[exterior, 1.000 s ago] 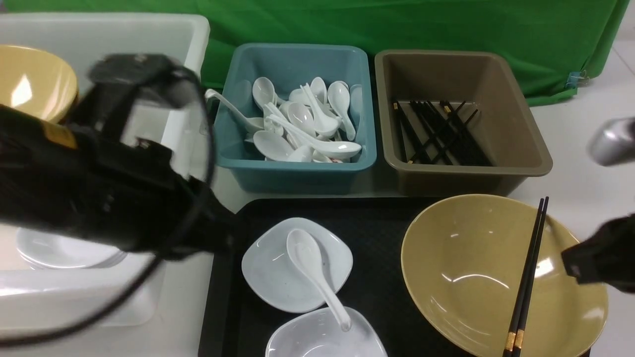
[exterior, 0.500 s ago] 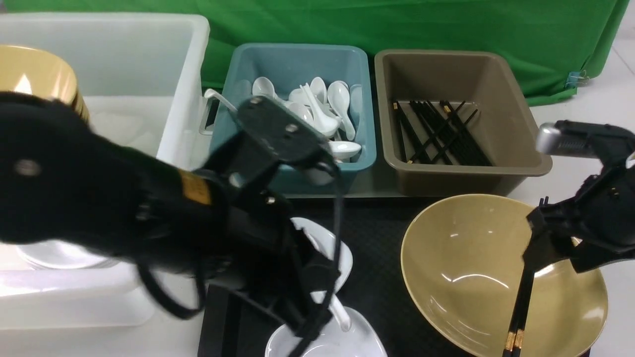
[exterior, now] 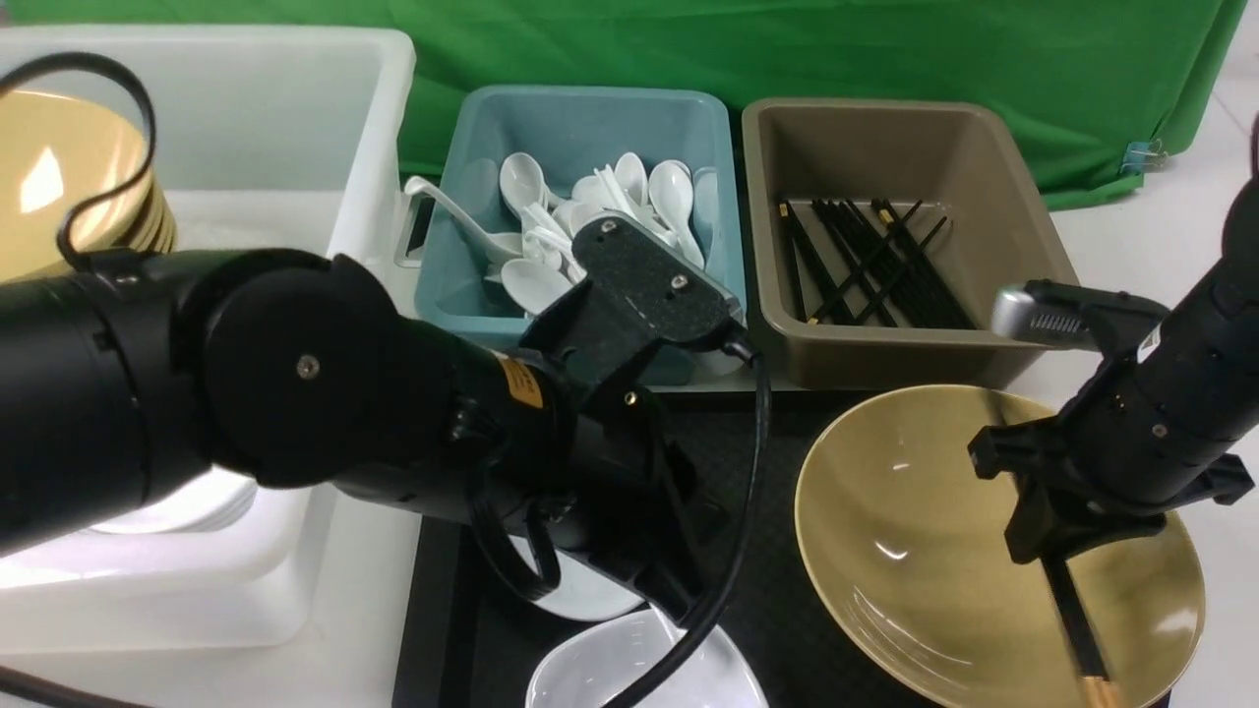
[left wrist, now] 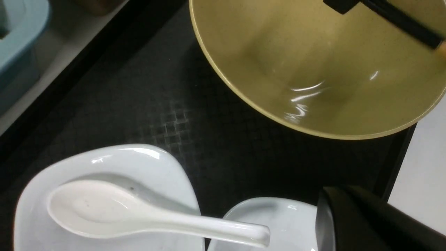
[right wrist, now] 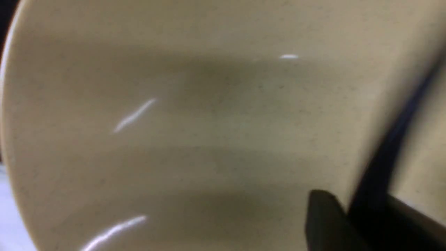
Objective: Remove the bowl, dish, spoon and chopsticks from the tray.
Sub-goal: Use the right arm to grab the chopsticks, then use the right arm to put the chopsticks into the small storage box on the right
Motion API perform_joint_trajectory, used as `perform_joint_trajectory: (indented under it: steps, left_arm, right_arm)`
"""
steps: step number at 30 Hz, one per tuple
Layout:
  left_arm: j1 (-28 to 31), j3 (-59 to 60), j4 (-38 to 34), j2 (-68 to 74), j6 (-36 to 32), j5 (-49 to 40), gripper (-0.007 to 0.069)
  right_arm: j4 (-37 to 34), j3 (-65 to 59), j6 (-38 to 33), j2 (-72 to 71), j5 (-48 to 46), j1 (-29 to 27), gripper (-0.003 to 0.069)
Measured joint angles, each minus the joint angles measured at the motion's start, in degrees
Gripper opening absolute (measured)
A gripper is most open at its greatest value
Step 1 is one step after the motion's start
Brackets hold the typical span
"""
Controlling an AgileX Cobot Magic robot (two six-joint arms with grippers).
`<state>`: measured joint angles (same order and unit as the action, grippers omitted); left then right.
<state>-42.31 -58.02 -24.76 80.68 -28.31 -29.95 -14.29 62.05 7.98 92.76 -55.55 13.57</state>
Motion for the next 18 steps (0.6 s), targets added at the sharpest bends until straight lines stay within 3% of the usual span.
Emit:
perform_joint_trajectory:
  steps: [8, 13, 18]
  left_arm:
    - [0.00, 0.00, 0.00, 0.00, 1.83, 0.66, -0.0006]
    - [0.00, 0.00, 0.00, 0.00, 2.37, 6.32, -0.0006]
    - [0.00, 0.00, -0.69, 0.05, 2.43, 25.76, -0.0006]
  right_arm:
    - [-1.18, 0.43, -1.75, -0.16, -0.84, 0.08, 0.0085]
    - [-2.61, 4.55, -3.63, -2.92, -1.39, 0.08, 0.0085]
    - [-2.80, 19.00, -6.22, -1.93, 3.50, -1.33, 0.0085]
